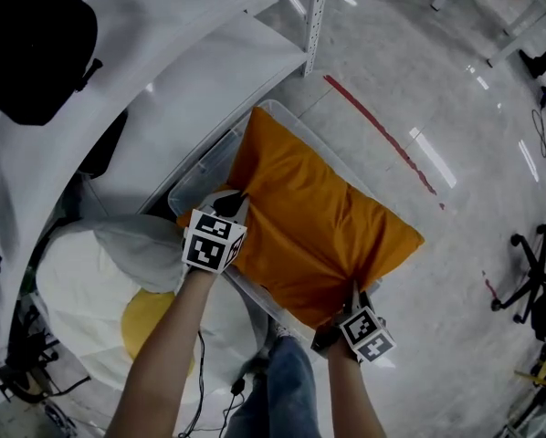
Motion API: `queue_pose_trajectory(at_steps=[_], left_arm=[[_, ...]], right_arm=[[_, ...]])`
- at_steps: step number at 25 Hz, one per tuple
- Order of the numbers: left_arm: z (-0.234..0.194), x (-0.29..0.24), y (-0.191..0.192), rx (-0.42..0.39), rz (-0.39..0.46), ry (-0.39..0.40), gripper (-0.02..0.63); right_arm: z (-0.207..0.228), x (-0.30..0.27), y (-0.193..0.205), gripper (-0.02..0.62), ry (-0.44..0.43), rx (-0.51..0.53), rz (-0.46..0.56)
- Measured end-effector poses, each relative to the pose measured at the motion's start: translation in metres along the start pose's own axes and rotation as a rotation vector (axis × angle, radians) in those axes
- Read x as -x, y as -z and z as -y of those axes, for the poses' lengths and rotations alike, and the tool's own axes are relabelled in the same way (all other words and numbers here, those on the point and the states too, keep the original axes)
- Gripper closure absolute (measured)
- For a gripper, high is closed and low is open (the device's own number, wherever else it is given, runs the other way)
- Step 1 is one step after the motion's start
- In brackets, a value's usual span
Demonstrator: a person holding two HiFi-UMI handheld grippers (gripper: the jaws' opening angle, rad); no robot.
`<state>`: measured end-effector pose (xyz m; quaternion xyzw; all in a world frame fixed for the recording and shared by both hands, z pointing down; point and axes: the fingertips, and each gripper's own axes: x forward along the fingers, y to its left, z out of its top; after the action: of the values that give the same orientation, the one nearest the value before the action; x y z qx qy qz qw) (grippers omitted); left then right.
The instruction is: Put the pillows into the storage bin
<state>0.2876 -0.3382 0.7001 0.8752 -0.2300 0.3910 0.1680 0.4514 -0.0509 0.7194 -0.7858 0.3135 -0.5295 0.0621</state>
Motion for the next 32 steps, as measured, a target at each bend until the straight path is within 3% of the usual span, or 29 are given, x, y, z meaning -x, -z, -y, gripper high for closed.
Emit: queue_pose_trajectory(at_steps=[4, 8, 11, 15, 25, 30, 32], left_arm=[[-0.009, -0.008, 0.003, -0.012, 0.002, -0.054, 0.576], [-0.024, -0.012, 0.0, 0.009, 0.032, -0.148, 0.483], [-0.02, -0.007, 0.0, 0.084, 0.064, -0.123, 0.384], [-0.009, 0.004, 0.003, 0.097, 0.128, -0.092, 0.336], [-0.002, 0.037, 0.003, 0.132, 0.196, -0.099, 0.336], [0.005, 0.088, -0.016, 0.193, 0.293, -0.11, 0.344], [0.014, 0.122, -0.029, 0.221, 0.344, -0.113, 0.372]], right_arm=[[0.009, -0.005, 0.004, 0.461, 0.03, 0.012, -0.01], [0.016, -0.011, 0.005, 0.371, 0.041, -0.014, -0.03], [0.007, -0.009, 0.001, 0.294, -0.009, -0.01, -0.016], [-0.012, -0.004, 0.003, 0.227, -0.083, 0.041, -0.006], [-0.036, 0.013, -0.004, 0.222, -0.167, 0.077, 0.024], [-0.073, 0.057, -0.034, 0.225, -0.236, 0.193, 0.095], [-0.097, 0.085, -0.051, 0.271, -0.29, 0.252, 0.134]])
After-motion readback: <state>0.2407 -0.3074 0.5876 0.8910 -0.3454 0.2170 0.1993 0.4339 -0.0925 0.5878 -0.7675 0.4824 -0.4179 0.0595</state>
